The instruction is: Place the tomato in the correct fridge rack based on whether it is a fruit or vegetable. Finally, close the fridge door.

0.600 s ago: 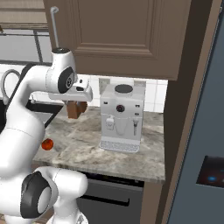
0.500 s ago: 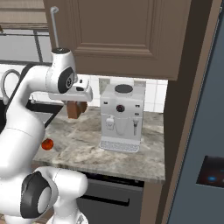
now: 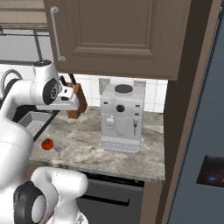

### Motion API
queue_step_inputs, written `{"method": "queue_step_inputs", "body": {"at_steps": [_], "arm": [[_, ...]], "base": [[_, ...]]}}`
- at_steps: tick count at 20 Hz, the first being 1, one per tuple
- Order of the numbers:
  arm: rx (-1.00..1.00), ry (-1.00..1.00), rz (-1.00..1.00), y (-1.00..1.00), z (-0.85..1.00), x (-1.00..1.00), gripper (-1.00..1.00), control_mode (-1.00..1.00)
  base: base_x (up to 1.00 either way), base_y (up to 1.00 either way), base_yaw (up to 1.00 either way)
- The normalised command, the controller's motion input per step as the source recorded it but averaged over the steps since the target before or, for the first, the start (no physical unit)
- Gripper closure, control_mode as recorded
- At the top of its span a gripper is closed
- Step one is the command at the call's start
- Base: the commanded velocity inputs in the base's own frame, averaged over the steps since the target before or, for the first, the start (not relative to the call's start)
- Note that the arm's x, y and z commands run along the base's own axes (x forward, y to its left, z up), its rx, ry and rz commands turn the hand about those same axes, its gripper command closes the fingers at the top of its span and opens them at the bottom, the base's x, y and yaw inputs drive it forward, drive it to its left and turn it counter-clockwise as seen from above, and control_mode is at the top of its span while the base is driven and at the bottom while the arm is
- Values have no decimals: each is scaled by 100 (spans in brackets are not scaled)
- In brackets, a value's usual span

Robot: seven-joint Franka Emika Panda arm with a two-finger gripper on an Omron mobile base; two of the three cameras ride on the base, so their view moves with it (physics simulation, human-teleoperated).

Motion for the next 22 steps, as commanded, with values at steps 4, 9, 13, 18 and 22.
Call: {"method": "queue_step_inputs", "body": {"at_steps": [4,9,13,18,22], "arm": [[-9,0,0,80,-58,-30,-100,-100],[-6,0,0,75,-59,-22,-100,-100],[0,0,0,64,-50,-23,-100,-100],[0,0,0,43,-41,-23,-100,-100],[0,0,0,8,-39,-4,-100,-100]], "base": [[0,0,0],[0,0,0],[0,0,0],[0,0,0],[0,0,0]]}}
